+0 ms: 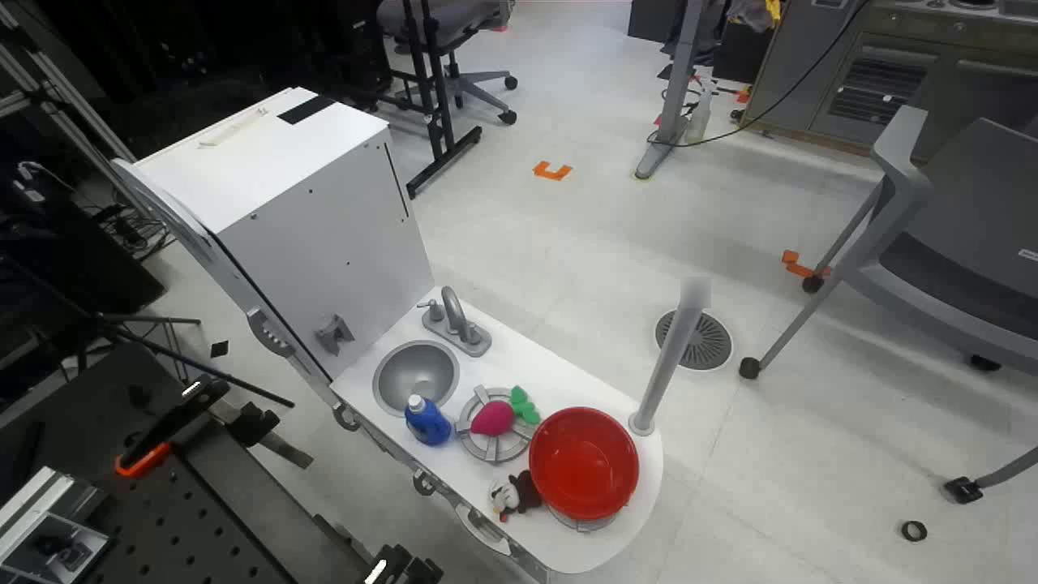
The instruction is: Turn the tap nozzle to the left
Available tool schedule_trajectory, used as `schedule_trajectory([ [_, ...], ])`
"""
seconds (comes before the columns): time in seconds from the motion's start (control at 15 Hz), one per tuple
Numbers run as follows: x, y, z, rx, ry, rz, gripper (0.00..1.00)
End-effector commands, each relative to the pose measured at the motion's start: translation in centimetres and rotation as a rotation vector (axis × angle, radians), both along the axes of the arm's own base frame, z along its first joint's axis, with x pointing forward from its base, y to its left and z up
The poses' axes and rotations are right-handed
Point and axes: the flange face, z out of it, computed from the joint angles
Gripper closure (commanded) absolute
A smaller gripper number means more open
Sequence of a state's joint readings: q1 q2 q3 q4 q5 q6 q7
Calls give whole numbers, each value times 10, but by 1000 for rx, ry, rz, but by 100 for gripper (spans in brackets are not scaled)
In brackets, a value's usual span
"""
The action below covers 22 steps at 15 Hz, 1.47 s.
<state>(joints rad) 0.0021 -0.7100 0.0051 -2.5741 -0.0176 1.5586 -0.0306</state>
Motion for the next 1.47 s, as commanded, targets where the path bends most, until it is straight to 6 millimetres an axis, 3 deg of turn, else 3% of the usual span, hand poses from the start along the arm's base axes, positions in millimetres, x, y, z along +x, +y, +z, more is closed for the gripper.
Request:
schedule_trajectory([
  [0.0, 0, 0, 0, 0, 0, 0, 0],
  [0.93, 2, 4, -3, -5, -15, -7, 0],
  [1.2, 37, 27, -45, -27, -44, -2, 0],
  [1.4, 68, 55, -105, -84, -70, -5, 0],
])
